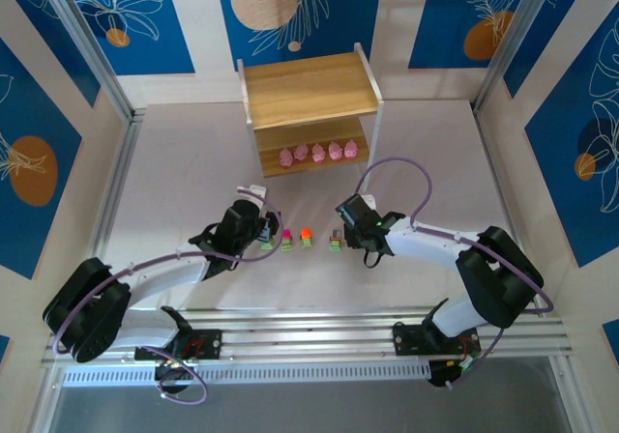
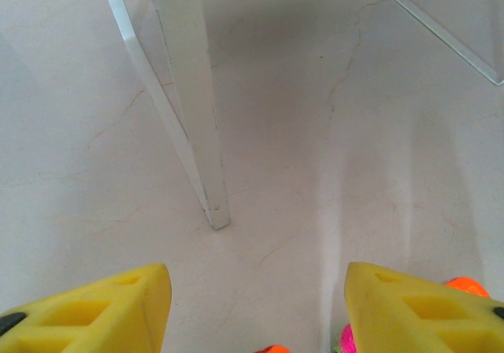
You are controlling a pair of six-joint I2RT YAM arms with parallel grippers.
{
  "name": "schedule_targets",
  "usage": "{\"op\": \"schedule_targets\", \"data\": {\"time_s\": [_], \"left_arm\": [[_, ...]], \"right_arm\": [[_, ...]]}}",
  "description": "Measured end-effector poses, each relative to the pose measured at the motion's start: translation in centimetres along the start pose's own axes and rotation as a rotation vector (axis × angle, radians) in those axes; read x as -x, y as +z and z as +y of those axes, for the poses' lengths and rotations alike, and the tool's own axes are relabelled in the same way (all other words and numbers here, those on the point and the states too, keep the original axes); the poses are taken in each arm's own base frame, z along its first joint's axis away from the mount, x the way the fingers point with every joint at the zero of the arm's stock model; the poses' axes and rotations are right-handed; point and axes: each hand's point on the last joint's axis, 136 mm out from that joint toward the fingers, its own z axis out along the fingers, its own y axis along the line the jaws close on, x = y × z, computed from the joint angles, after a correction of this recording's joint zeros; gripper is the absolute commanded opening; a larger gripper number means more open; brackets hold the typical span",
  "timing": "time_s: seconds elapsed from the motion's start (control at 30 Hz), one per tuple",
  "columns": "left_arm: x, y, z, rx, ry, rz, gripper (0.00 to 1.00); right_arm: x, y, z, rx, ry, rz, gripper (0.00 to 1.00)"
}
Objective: Place and organize the plastic toys onto the shelf
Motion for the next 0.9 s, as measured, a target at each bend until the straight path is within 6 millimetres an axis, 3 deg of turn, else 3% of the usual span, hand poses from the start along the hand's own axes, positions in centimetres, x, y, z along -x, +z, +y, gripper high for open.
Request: {"op": "schedule_targets", "data": {"time_s": [0.47,0.9], "left_arm": [[-0.3,0.2,0.0,-0.010,-0.009,0.012,0.60],[-0.3,0.2,-0.1,-0.015,-0.011,0.014,0.60]], "right_arm": [[0.1,0.0,0.1,0.002,-0.009,-0.004,0.24],[0.4,-1.0,-0.2,0.011,-0.011,-0.015,0.23]]}}
